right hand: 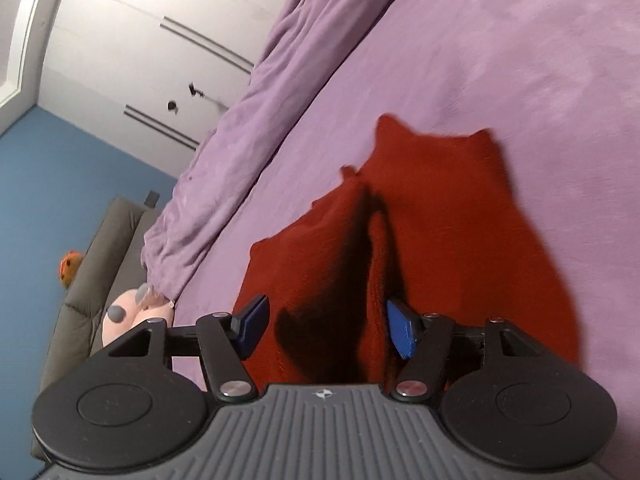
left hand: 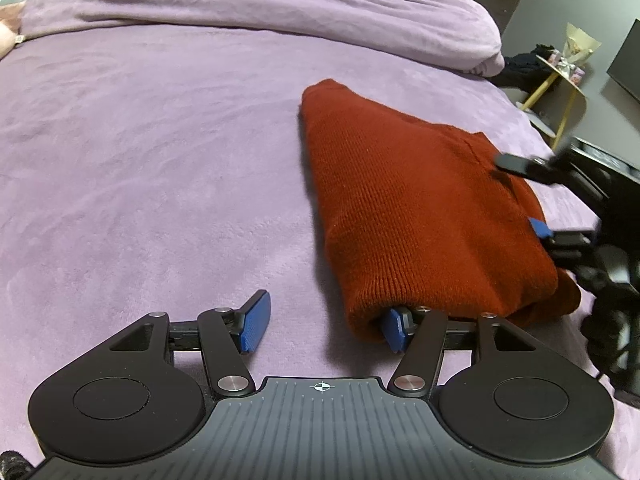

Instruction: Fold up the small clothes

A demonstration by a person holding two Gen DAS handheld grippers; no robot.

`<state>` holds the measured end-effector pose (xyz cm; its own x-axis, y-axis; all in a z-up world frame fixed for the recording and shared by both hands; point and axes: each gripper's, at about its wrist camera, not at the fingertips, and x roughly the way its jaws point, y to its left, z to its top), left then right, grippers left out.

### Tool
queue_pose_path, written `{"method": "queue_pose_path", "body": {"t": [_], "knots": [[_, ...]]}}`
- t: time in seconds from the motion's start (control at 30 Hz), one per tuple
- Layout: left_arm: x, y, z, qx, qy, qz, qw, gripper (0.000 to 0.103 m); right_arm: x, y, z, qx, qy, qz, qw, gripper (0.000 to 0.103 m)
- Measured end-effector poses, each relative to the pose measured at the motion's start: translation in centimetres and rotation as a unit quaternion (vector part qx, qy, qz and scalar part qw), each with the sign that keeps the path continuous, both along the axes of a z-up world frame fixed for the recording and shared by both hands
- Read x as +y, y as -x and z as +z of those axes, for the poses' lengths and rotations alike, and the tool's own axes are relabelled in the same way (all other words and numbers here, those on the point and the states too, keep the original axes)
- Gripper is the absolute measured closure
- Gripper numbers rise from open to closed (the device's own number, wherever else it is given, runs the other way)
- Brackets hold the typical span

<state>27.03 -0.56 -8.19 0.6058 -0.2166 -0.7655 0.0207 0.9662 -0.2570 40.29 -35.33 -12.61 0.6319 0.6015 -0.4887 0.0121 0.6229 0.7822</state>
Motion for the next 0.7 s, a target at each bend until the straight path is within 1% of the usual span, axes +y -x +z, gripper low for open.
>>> {"method": "queue_pose_path", "body": {"t": [0.03, 0.07, 0.1, 0.13, 0.17, 0.2, 0.23, 0.27, 0.3, 0.37, 0.43, 0.5, 0.53, 0.57, 0.6, 0.7], "knots": [[0.0, 0.0, 0.0, 0.0, -0.002, -0.001, 1.0, 0.039, 0.8, -0.5, 0.2, -0.002, 0.009, 0.01, 1.0, 0.04], [-0.1, 0.0, 0.1, 0.001, -0.004, -0.003, 1.0, 0.039, 1.5, -0.6, 0.5, -0.006, 0.023, 0.017, 1.0, 0.046], [-0.1, 0.0, 0.0, 0.001, -0.006, -0.004, 1.0, 0.039, 2.4, -0.8, 0.9, -0.014, 0.049, 0.029, 0.998, 0.056], [-0.2, 0.0, 0.0, 0.002, -0.01, -0.005, 0.9999, 0.038, 3.2, -0.8, 1.4, -0.025, 0.074, 0.039, 0.996, 0.06], [-0.3, -0.1, -0.1, 0.003, -0.016, -0.005, 0.9999, 0.037, 4.1, -0.7, 2.0, -0.04, 0.105, 0.051, 0.992, 0.063], [-0.5, -0.2, -0.2, 0.004, -0.023, -0.005, 0.9997, 0.036, 4.8, -0.5, 2.6, -0.051, 0.134, 0.058, 0.988, 0.071], [-0.6, -0.3, -0.2, 0.005, -0.029, -0.005, 0.9996, 0.035, 5.7, -0.3, 3.2, -0.062, 0.174, 0.065, 0.981, 0.077], [-0.8, -0.4, -0.2, 0.005, -0.033, -0.005, 0.9994, 0.035, 6.7, -0.1, 3.8, -0.073, 0.222, 0.071, 0.97, 0.083], [-1.0, -0.4, -0.1, 0.004, -0.037, -0.005, 0.9993, 0.035, 7.6, 0.2, 4.3, -0.086, 0.261, 0.075, 0.959, 0.086], [-1.1, -0.3, 0.2, 0.004, -0.043, -0.003, 0.999, 0.035, 9.1, 1.6, 5.9, -0.132, 0.337, 0.08, 0.929, 0.088], [-1.1, 0.0, 0.7, 0.001, -0.039, -0.005, 0.9992, 0.035, 9.6, 3.1, 7.6, -0.182, 0.392, 0.072, 0.899, 0.089], [-1.0, 0.4, 1.2, -0.005, -0.028, -0.011, 0.9995, 0.032, 9.4, 4.2, 8.8, -0.214, 0.434, 0.063, 0.873, 0.089], [-1.0, 0.6, 1.4, -0.007, -0.023, -0.016, 0.9996, 0.029, 9.2, 4.5, 9.0, -0.221, 0.45, 0.057, 0.863, 0.089], [-1.2, 0.7, 1.6, -0.008, -0.016, -0.022, 0.9996, 0.028, 8.9, 4.7, 8.9, -0.222, 0.469, 0.053, 0.853, 0.089], [-1.4, 0.8, 1.7, -0.007, -0.011, -0.029, 0.9995, 0.028, 8.6, 4.8, 8.8, -0.217, 0.483, 0.05, 0.847, 0.09], [-2.4, 0.8, 1.5, -0.002, -0.011, -0.046, 0.9989, 0.027, 7.2, 4.8, 7.4, -0.189, 0.515, 0.04, 0.835, 0.09]]}}
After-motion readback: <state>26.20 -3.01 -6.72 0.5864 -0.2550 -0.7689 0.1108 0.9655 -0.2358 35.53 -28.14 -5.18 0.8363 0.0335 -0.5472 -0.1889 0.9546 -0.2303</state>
